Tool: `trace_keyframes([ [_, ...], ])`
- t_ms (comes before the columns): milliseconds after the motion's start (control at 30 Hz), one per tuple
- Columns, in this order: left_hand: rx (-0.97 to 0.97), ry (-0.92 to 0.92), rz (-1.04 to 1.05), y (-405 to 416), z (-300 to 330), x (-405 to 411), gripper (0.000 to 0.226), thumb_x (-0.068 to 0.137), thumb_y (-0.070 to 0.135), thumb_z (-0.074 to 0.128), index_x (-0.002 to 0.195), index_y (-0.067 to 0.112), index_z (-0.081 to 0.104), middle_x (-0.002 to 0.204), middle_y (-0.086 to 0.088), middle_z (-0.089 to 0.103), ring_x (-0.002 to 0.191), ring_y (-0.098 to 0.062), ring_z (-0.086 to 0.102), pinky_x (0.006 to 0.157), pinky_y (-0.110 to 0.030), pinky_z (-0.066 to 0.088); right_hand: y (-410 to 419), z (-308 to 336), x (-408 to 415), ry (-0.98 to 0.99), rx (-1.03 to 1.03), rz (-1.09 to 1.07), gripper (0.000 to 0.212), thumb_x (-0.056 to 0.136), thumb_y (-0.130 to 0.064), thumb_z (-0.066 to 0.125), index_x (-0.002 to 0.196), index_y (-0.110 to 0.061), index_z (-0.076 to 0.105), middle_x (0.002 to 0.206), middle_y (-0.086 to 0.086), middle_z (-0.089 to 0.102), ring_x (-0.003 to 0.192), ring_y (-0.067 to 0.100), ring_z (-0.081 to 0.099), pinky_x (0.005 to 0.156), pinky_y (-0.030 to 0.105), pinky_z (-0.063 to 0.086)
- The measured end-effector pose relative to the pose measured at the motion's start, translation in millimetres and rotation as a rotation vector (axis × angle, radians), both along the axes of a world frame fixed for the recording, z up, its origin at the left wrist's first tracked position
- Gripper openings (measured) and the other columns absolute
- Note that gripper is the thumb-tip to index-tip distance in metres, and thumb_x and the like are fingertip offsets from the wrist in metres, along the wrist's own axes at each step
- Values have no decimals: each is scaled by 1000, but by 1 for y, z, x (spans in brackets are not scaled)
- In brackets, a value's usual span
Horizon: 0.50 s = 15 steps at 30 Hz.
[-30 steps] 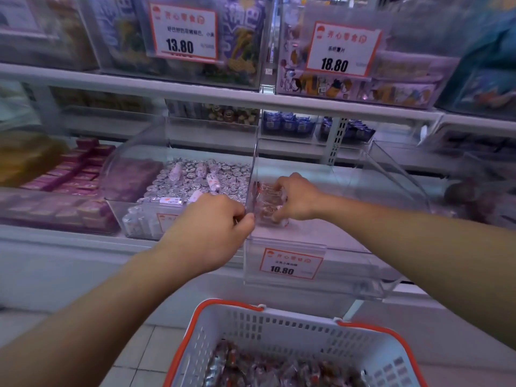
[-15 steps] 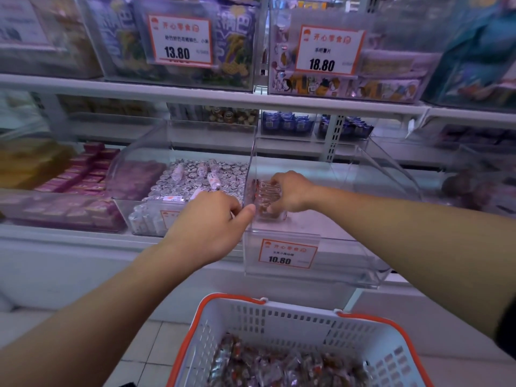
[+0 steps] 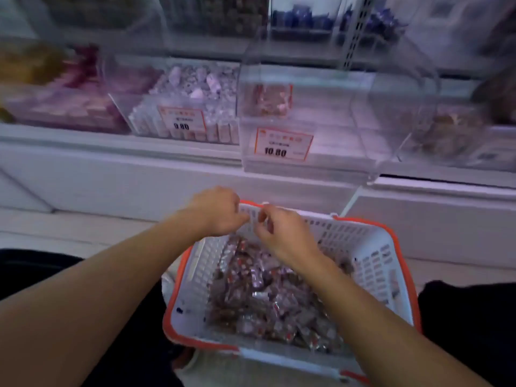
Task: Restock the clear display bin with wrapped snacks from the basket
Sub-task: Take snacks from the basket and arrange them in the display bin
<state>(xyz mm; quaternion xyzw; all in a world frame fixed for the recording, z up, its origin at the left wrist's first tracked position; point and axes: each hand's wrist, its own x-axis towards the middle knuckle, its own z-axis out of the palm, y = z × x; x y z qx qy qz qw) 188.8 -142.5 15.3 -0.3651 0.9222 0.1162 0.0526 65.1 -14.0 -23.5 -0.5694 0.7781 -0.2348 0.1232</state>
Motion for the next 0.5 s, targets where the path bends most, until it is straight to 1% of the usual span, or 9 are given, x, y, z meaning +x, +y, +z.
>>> trace_keyframes([
  [67,171,-268,-37,27,-56,10,33,89,45,58,106,18,68,114,-4,68,104,-25,62,85,-29,48,31,-72,3,-128,591,151,27,91,-35,63,106,-12,66,112,16,67,104,32,63,84,34,51],
  [133,377,-451,-74,59,-112,20,46,93,45,54,127,15,61,133,-16,59,119,-32,56,100,-36,46,78,-129,1,-176,872,71,63,86,-46,69,138,-14,51,138,20,52,122,36,54,99,37,47],
  [200,522,-549,-28,95,-158,29,52,90,48,59,131,16,59,130,-12,61,114,-29,60,97,-36,49,120,-167,-6,-154,1003,-109,101,77,-58,73,155,-20,20,156,21,26,137,42,36,110,46,38],
  [233,605,-569,59,110,-175,32,54,87,47,65,131,16,59,124,-10,64,106,-26,63,91,-36,53,131,-180,-9,-143,1071,-143,110,74,-63,73,156,-20,14,160,21,16,141,43,29,113,48,35],
  [267,652,-591,127,122,-191,34,58,85,45,68,133,14,56,126,-9,62,104,-26,64,88,-36,55,135,-188,-13,-129,1120,-152,114,71,-67,73,156,-19,14,161,20,11,143,43,27,113,48,34],
  [333,653,-625,168,136,-213,33,71,89,43,65,146,8,40,146,-15,44,122,-31,54,102,-38,47,131,-194,-20,-121,1143,-126,114,65,-70,75,154,-18,24,163,20,8,141,42,32,109,44,40],
  [367,621,-593,180,137,-219,32,75,90,42,66,148,6,36,149,-15,40,126,-31,51,105,-38,44,128,-197,-22,-134,1138,-120,115,63,-70,76,153,-18,27,163,20,7,140,43,34,108,43,42],
  [433,553,-556,152,136,-221,30,64,89,41,67,139,4,50,137,-15,55,119,-28,58,101,-36,48,124,-204,-25,-153,1117,-92,118,61,-75,74,152,-15,30,163,17,11,141,42,32,110,45,39],
  [500,538,-595,92,134,-217,28,48,91,36,64,128,6,59,126,-14,63,109,-28,64,90,-35,54,123,-209,-23,-167,1128,-53,111,59,-83,69,143,-14,46,162,13,21,141,41,32,111,48,37],
])
